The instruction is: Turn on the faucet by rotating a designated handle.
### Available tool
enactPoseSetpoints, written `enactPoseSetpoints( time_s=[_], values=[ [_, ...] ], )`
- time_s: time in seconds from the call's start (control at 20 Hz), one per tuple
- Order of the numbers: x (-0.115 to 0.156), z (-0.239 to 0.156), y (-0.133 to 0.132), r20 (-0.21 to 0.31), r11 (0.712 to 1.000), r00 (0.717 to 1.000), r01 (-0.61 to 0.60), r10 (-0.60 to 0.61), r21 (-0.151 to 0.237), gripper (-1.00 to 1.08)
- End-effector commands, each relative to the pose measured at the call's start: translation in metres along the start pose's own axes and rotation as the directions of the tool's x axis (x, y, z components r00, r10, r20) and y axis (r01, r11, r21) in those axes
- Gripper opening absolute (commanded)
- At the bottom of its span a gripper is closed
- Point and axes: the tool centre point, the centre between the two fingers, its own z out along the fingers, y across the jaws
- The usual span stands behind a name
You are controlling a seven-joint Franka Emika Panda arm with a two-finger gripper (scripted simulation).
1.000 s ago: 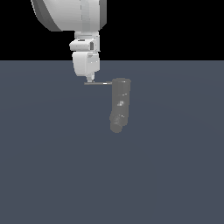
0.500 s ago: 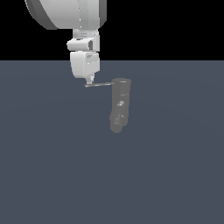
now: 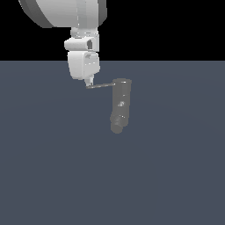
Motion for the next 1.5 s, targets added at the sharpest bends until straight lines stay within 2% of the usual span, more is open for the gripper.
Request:
enactPoseSetpoints(
  time_s=[0.0, 1.45],
  values=[
    [0.007, 0.0, 0.005, -0.002, 1.0, 1.0, -0.003, 0.003, -0.002, -1.0],
    [0.071, -0.001, 0.074, -0.001, 1.0, 1.0, 0.004, -0.004, -0.004, -1.0]
  ],
)
